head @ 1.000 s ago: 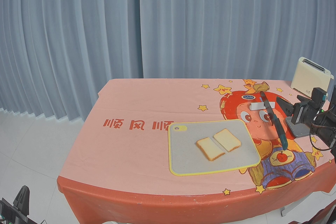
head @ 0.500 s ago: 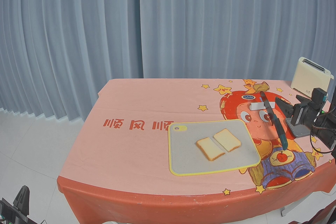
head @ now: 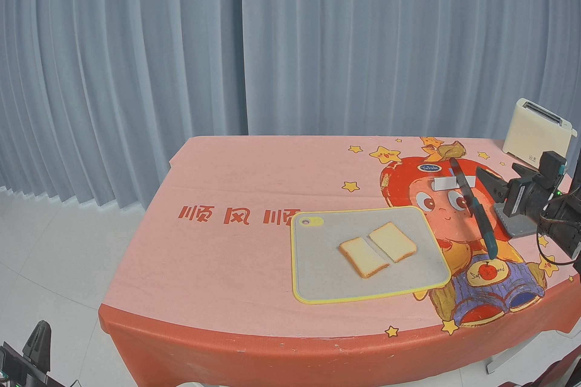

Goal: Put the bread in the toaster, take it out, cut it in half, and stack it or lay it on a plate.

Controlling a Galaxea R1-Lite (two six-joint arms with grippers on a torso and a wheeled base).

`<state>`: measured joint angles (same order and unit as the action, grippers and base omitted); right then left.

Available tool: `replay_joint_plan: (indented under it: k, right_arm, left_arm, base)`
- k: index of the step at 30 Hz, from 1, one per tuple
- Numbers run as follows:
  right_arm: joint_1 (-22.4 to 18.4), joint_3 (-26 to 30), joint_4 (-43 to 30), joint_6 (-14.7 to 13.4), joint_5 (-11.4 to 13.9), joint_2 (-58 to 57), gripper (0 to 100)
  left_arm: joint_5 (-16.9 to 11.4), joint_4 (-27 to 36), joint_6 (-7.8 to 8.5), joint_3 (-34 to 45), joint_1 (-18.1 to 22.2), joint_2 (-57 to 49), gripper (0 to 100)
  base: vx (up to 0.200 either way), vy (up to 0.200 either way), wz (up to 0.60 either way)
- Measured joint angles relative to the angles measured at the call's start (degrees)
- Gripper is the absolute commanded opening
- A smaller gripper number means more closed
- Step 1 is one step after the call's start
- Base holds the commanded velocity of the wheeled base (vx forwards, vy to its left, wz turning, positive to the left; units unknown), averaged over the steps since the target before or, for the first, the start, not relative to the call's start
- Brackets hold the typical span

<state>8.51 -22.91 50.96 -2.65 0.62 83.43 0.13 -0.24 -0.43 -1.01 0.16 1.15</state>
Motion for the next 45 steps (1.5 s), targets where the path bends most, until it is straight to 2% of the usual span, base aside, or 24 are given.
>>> replay_joint_plan:
  k: [45]
  right_arm:
    - [0.0,0.1,0.1,0.0,0.0,-0.1,100]
  left_arm:
    - [0.0,0.0,0.0,0.0,0.0,0.0,0]
  base:
    - [0.0,0.0,0.0]
